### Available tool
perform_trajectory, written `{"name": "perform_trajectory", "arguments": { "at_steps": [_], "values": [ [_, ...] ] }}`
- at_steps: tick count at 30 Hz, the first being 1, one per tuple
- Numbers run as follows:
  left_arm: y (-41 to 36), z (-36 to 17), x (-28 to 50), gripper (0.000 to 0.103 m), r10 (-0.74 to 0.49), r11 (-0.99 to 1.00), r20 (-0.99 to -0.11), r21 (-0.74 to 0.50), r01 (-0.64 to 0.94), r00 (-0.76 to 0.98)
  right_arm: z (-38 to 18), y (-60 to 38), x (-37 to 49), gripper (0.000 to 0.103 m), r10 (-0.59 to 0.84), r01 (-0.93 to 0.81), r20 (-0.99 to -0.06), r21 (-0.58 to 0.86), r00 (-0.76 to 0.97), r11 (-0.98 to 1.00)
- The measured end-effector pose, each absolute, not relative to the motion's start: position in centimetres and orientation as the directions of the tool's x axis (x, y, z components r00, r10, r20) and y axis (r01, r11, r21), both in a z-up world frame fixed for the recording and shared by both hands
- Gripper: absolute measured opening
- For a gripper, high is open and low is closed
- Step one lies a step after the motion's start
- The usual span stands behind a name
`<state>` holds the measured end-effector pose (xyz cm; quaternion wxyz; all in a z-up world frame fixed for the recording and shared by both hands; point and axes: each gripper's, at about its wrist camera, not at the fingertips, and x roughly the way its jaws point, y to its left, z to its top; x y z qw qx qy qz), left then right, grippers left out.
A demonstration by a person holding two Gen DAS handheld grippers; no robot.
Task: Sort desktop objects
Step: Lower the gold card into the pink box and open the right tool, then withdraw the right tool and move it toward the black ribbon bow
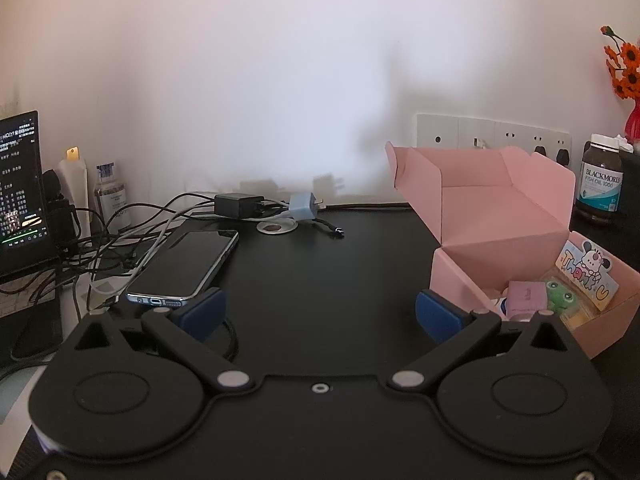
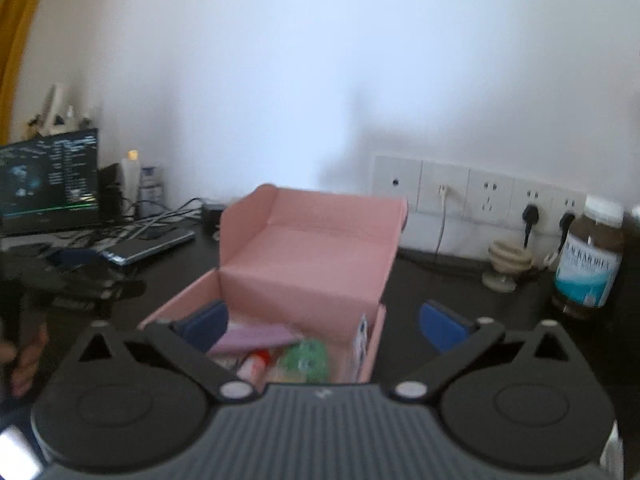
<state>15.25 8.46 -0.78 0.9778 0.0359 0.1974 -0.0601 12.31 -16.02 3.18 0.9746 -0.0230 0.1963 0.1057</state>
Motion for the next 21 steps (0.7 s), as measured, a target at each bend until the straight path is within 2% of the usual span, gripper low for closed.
{"name": "perform_trajectory", "arguments": {
  "at_steps": [5, 7, 17, 21],
  "values": [
    [8.5, -0.8, 15.3, 0.103, -0.1, 0.991, -0.394, 0.044, 0.127, 0.914, 0.6, -18.7, 10.3, 0.102, 0.206, -0.232, -0.433, -0.009, 0.878, 0.973],
    [8.5, -0.8, 15.3, 0.103, -0.098, 0.991, -0.394, 0.043, 0.125, 0.914, -0.4, -19.8, 9.9, 0.102, 0.162, -0.201, -0.454, -0.039, 0.876, 0.979],
    [8.5, -0.9, 15.4, 0.103, -0.071, 0.994, -0.407, 0.048, 0.099, 0.911, -1.6, -24.6, 8.7, 0.102, 0.072, -0.078, -0.52, 0.011, 0.851, 0.997],
    [8.6, -0.9, 15.5, 0.103, -0.051, 0.995, -0.41, 0.053, 0.08, 0.91, -1.7, -26.1, 8.6, 0.102, 0.124, -0.068, -0.518, 0.126, 0.847, 0.99]
  ]
}}
